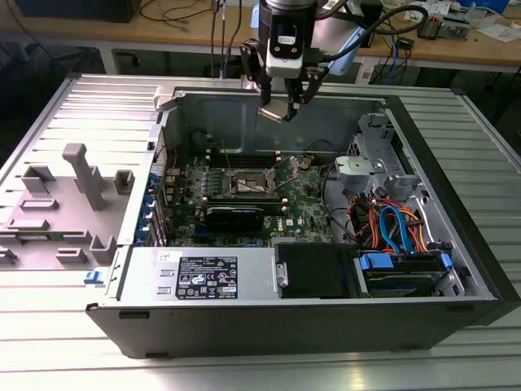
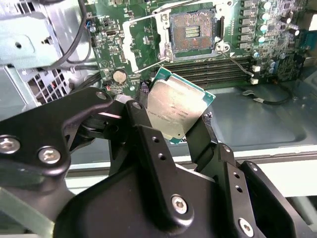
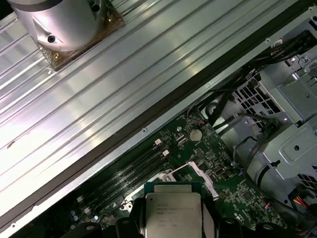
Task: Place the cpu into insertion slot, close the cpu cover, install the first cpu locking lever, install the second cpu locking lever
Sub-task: 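Place the cpu into insertion slot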
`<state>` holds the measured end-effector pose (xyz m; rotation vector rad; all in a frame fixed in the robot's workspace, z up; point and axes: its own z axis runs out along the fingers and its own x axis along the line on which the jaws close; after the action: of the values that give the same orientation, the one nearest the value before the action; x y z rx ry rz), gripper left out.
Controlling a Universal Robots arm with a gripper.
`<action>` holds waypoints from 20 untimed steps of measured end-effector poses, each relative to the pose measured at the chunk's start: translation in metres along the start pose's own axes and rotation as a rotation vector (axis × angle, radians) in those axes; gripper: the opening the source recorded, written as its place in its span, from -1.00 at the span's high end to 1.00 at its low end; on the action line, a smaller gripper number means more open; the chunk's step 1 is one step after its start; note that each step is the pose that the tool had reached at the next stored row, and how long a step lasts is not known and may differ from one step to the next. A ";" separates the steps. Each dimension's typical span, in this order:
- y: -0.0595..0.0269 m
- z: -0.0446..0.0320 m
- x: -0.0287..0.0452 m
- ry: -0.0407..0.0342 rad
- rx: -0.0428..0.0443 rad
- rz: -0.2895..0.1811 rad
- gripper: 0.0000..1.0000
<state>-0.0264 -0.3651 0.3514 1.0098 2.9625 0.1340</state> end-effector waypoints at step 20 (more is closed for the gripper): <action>-0.0037 0.0022 0.0003 -0.0119 -0.0017 0.150 -0.09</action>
<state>-0.0289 -0.3676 0.3489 1.2284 2.8731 0.1310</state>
